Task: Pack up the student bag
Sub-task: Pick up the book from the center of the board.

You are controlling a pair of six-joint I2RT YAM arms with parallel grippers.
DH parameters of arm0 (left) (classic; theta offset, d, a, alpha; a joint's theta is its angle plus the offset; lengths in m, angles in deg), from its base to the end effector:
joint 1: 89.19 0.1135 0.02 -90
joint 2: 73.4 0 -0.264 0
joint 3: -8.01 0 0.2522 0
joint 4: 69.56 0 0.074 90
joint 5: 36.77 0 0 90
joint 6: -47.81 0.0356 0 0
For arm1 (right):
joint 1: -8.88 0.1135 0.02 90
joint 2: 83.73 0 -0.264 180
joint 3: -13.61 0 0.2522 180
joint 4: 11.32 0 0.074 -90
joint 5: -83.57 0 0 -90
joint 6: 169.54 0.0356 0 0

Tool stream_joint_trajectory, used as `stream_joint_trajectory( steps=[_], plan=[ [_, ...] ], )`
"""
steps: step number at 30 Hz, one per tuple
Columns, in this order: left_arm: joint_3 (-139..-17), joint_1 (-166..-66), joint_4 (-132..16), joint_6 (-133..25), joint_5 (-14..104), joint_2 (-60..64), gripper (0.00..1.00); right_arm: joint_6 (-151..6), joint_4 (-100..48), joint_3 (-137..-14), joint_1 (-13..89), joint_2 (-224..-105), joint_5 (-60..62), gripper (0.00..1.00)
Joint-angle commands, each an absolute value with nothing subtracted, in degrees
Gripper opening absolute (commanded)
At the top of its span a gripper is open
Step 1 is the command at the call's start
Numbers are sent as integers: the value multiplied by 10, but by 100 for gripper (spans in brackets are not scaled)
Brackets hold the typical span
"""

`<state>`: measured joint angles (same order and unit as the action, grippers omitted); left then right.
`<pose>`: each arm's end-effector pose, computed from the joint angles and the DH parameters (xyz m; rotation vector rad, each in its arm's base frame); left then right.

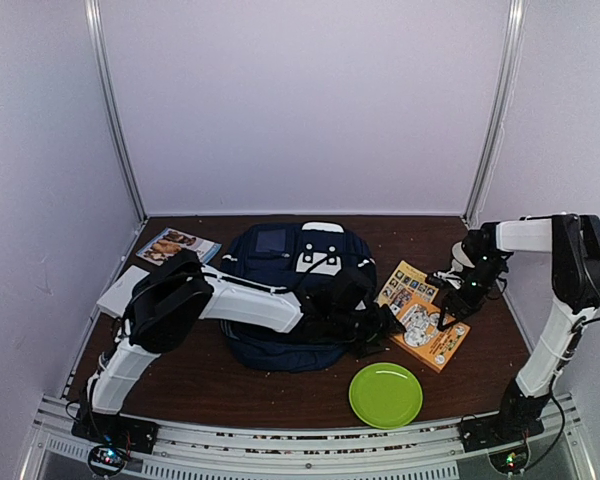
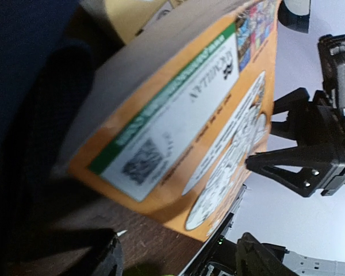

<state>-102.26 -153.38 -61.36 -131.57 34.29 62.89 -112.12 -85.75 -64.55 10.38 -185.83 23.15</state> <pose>0.2188 -0.4790 0.1247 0.3532 -2.6648 1.4817 0.2900 0.0252 0.1655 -0.8317 2.9131 0.8299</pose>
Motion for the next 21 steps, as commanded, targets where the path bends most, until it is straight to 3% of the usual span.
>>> stream_joint_trajectory(
  steps=[1,10,18,21],
  plan=[
    [-1062,-1533,-624,-1352,354,667,71,-1123,-898,-639,122,-1892,276,55],
    [-1089,-1525,-626,-1333,375,681,68,-1208,-984,-659,121,-1883,395,32],
    [-1103,-1523,-609,-1270,424,653,67,-1236,-1023,-676,121,-1858,450,30],
    [-1103,-1523,-617,-1270,418,657,66,-1251,-1039,-684,120,-1886,475,40]
  ],
)
